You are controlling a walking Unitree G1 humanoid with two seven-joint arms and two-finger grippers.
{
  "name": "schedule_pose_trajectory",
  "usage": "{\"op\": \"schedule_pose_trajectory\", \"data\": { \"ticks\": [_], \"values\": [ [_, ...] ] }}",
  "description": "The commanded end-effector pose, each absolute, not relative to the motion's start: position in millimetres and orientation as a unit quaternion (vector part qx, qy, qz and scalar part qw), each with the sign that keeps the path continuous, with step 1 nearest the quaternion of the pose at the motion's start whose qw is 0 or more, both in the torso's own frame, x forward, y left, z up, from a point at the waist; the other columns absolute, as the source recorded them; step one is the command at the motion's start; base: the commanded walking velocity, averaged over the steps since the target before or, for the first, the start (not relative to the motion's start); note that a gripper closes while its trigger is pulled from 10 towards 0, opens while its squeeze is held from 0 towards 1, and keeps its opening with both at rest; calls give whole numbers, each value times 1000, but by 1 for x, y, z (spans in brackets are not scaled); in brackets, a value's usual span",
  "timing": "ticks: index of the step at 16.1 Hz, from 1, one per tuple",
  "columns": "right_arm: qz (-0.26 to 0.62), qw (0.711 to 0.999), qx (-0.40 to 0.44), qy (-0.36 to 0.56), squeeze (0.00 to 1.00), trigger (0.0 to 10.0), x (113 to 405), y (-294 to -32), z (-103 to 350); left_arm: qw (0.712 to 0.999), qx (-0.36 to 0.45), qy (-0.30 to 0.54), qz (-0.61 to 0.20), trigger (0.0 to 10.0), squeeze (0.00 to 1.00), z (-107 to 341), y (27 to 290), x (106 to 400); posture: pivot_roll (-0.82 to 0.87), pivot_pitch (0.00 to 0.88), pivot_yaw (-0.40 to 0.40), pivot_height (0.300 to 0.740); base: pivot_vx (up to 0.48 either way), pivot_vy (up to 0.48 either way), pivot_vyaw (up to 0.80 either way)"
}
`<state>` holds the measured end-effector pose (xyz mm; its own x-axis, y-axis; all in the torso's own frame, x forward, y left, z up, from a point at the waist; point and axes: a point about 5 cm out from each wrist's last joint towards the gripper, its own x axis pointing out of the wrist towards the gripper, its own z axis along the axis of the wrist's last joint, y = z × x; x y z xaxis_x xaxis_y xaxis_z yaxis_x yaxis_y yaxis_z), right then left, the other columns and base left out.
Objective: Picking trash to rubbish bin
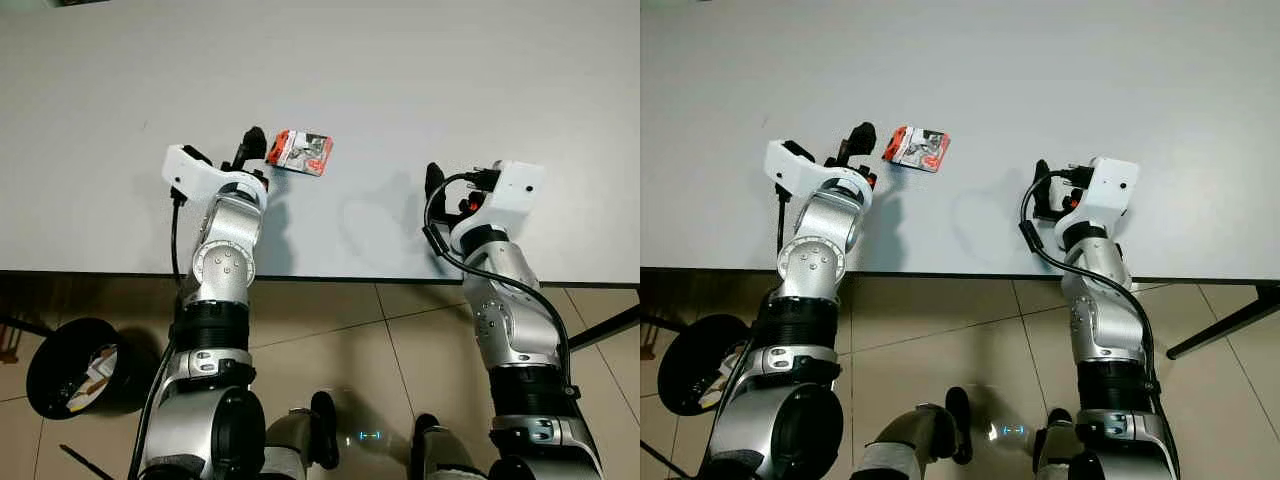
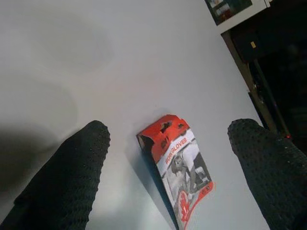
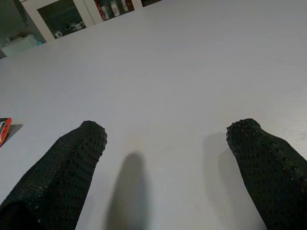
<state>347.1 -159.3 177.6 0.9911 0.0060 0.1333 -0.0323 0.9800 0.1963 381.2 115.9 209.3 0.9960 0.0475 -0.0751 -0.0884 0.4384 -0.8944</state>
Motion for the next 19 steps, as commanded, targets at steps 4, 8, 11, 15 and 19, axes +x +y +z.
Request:
{"op": "schedule_pose_trajectory", "data": {
  "ticks": [4, 8, 11, 15, 19],
  "values": [
    [19, 994, 108, -23, 0, 10000, 344, -154, 158, 803, -589, 79, -46, 10000, 0, 225, 33, 372, 19, 255, 176, 740, 0, 0, 0],
    [18, 994, 109, -22, 0, 10000, 344, -154, 158, 792, -601, 91, -58, 10000, 0, 228, 23, 371, 21, 259, 177, 740, 0, 0, 0],
    [18, 994, 110, -23, 0, 10000, 344, -153, 158, 788, -604, 97, -63, 10000, 0, 228, 19, 370, 19, 260, 178, 740, 0, 0, 0],
    [16, 994, 110, -23, 0, 10000, 344, -154, 158, 785, -608, 108, -58, 10000, 0, 222, 18, 372, 19, 265, 180, 740, 0, 0, 0],
    [16, 993, 111, -23, 0, 10000, 343, -154, 158, 783, -610, 112, -53, 10000, 0, 220, 17, 373, 18, 273, 177, 740, 0, 0, 0]
  ]
}}
